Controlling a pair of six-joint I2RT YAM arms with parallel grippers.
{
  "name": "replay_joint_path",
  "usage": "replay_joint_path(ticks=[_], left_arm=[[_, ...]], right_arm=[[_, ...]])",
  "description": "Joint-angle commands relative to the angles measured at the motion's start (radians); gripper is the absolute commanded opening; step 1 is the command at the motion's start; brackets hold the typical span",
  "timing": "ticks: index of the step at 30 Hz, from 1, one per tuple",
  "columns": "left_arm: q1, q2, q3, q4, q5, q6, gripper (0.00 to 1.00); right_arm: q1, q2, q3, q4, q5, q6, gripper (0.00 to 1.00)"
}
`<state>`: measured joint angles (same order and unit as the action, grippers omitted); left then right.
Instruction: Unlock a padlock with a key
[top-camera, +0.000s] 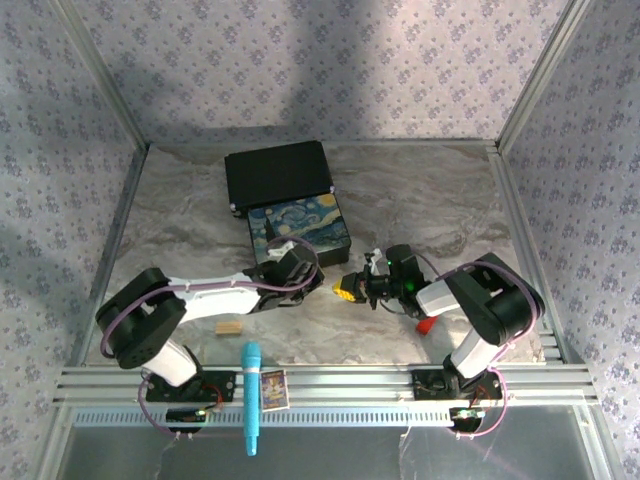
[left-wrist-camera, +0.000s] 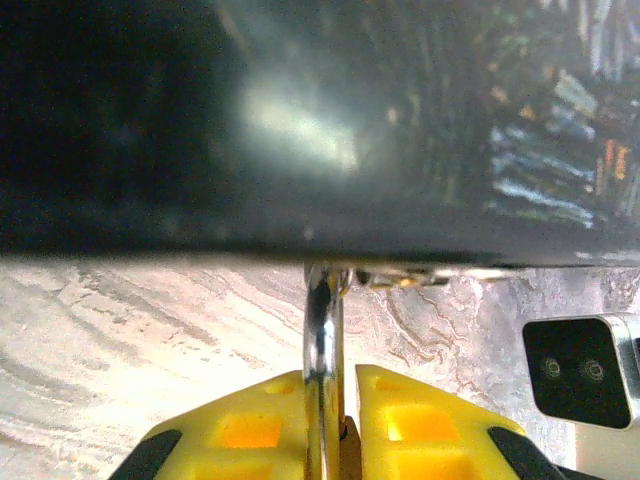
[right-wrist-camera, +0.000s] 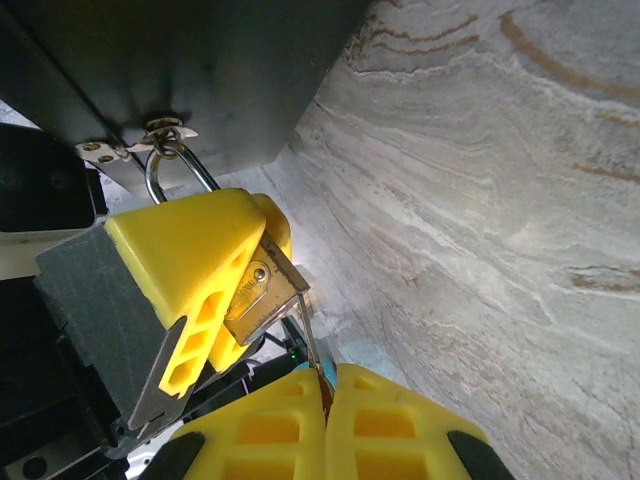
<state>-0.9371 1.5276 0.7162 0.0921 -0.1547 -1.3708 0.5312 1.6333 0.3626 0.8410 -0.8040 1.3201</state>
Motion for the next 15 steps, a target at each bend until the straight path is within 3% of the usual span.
replay_joint_path(ticks=[1,15], left_arm=[[-0.006,-0.07,-0.038,0.06,-0.03,0.0,0.14],[0.009,-0.098,-0.04,0.082,-0.008,-0.092,0.15]], right_arm=[[0.031,-0.046,0.006,0.011,0.034,0.025,0.0],[0.079,0.019,0.005,0.215,0.054,0.152,0.0]])
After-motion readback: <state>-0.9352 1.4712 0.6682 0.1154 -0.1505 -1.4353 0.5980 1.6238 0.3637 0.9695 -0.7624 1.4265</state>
